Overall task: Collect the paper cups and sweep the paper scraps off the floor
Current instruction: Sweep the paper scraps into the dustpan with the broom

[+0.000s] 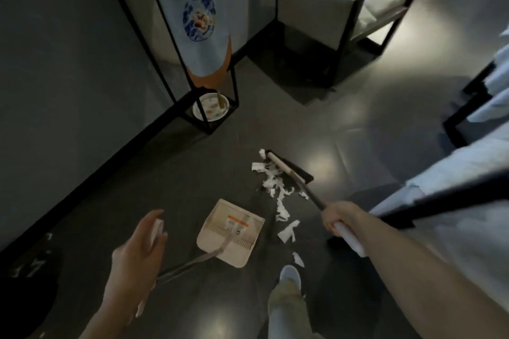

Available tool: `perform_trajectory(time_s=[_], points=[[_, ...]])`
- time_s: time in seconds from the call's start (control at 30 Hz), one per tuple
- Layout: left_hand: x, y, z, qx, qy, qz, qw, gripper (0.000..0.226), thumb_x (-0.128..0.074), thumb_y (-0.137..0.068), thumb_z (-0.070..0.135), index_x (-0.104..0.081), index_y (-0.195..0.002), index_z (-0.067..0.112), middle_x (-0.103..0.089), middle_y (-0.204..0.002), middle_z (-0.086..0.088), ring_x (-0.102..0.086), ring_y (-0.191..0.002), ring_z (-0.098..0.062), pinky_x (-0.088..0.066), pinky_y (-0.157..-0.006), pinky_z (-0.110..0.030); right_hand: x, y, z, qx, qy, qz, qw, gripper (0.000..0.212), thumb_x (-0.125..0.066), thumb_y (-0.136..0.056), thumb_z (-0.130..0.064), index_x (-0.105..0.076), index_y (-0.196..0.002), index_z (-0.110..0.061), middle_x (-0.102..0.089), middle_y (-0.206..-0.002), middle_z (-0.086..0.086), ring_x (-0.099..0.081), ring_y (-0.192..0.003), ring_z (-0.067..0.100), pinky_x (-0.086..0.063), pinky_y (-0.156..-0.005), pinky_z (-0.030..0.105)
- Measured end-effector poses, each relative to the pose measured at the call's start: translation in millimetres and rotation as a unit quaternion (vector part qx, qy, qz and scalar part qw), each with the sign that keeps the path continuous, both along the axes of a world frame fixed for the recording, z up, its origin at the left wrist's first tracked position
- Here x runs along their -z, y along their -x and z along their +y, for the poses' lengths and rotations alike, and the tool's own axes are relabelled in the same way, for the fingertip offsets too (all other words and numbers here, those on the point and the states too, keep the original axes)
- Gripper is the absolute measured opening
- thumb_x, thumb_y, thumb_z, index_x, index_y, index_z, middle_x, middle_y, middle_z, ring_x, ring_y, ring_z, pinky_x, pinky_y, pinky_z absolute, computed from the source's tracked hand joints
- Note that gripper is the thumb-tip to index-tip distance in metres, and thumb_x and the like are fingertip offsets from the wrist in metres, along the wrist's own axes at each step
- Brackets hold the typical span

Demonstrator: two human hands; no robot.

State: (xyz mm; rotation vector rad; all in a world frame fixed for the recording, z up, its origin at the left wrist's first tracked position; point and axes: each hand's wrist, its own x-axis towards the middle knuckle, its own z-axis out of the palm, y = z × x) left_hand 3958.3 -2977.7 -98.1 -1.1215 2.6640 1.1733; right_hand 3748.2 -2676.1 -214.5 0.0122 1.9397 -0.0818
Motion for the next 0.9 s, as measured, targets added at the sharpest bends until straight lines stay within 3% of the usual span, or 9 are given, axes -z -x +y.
perform_trajectory(time_s=[0.07,0.13,0.23,0.33,0.5,0.6,0.73,0.83,0.9], points=[[-3,-31,-1,0.031,0.007,0.001,0.999,0.037,-0.054,-0.094,0.02,-0.044,-0.121,0.042,-0.059,-0.092,0.001,-0.061,-0.06,-0.018,-0.043,-0.047,-0.022,5,-52,5,0.031,0.02,-0.009,0.999,0.042,-0.054,-0.083,0.003,-0.056,-0.124,0.003,-0.061,-0.121,0.021,-0.051,-0.069,0.017,-0.04,-0.054,0.021],[-6,-65,-2,0.063,0.014,0.01,0.998,0.039,-0.054,-0.093,0.017,-0.045,-0.125,0.037,-0.059,-0.084,-0.002,-0.058,-0.056,-0.018,-0.043,-0.047,-0.023,5,-111,13,0.049,0.025,-0.021,0.998,0.059,-0.053,-0.081,0.004,-0.04,-0.139,0.002,-0.062,-0.113,0.021,-0.052,-0.066,0.019,-0.041,-0.054,0.024],[-11,-114,-6,0.091,0.014,0.013,0.996,0.041,-0.054,-0.093,0.015,-0.044,-0.129,0.033,-0.056,-0.078,-0.004,-0.057,-0.056,-0.02,-0.044,-0.047,-0.025,-2,-200,26,0.075,0.019,-0.042,0.996,0.085,-0.051,-0.08,0.008,-0.014,-0.151,-0.022,-0.06,-0.1,0.019,-0.055,-0.064,0.02,-0.046,-0.05,0.027],[-13,-159,-13,0.102,0.008,0.017,0.995,0.04,-0.053,-0.094,0.016,-0.043,-0.128,0.034,-0.056,-0.075,-0.006,-0.055,-0.054,-0.021,-0.046,-0.045,-0.028,-18,-276,34,0.127,0.043,-0.057,0.989,0.084,-0.05,-0.082,0.006,-0.014,-0.151,-0.025,-0.056,-0.087,0.009,-0.052,-0.062,0.016,-0.044,-0.051,0.025],[-18,-209,-22,0.081,-0.005,0.016,0.997,0.036,-0.053,-0.095,0.017,-0.043,-0.119,0.043,-0.059,-0.077,-0.008,-0.057,-0.054,-0.024,-0.05,-0.048,-0.035,-58,-321,54,0.215,0.077,-0.048,0.972,0.069,-0.049,-0.076,0.005,-0.044,-0.136,-0.027,-0.05,-0.057,0.008,-0.045,-0.043,0.016,-0.038,-0.045,0.024],[-13,-223,-24,0.067,-0.007,-0.005,0.998,0.036,-0.053,-0.095,0.02,-0.045,-0.122,0.043,-0.06,-0.084,-0.006,-0.061,-0.063,-0.025,-0.053,-0.06,-0.041,-66,-320,66,0.289,0.109,-0.04,0.95,0.072,-0.048,-0.079,0.006,-0.04,-0.137,-0.035,-0.044,-0.047,0.004,-0.036,-0.037,0.011,-0.032,-0.04,0.02],[-3,-236,-21,0.067,0.0,-0.036,0.997,0.039,-0.053,-0.094,0.022,-0.047,-0.13,0.037,-0.062,-0.098,-0.01,-0.061,-0.07,-0.02,-0.049,-0.066,-0.035,-68,-304,70,0.359,0.129,0.007,0.924,0.081,-0.047,-0.083,0.011,-0.027,-0.147,-0.035,-0.044,-0.043,0.002,-0.035,-0.034,0.009,-0.031,-0.036,0.017],[1,-243,-18,0.056,-0.002,-0.048,0.997,0.037,-0.054,-0.094,0.022,-0.05,-0.129,0.033,-0.063,-0.095,-0.01,-0.06,-0.074,-0.022,-0.045,-0.068,-0.034,-58,-274,74,0.377,0.142,0.026,0.915,0.081,-0.044,-0.082,0.011,-0.027,-0.148,-0.035,-0.044,-0.046,0.003,-0.036,-0.034,0.011,-0.031,-0.035,0.018],[3,-246,-17,0.038,0.003,-0.058,0.998,0.038,-0.056,-0.093,0.02,-0.051,-0.129,0.03,-0.065,-0.102,-0.011,-0.062,-0.088,-0.025,-0.044,-0.076,-0.035,-51,-251,76,0.379,0.153,0.039,0.912,0.081,-0.042,-0.084,0.01,-0.026,-0.148,-0.036,-0.046,-0.043,0.005,-0.038,-0.033,0.013,-0.033,-0.036,0.02]])
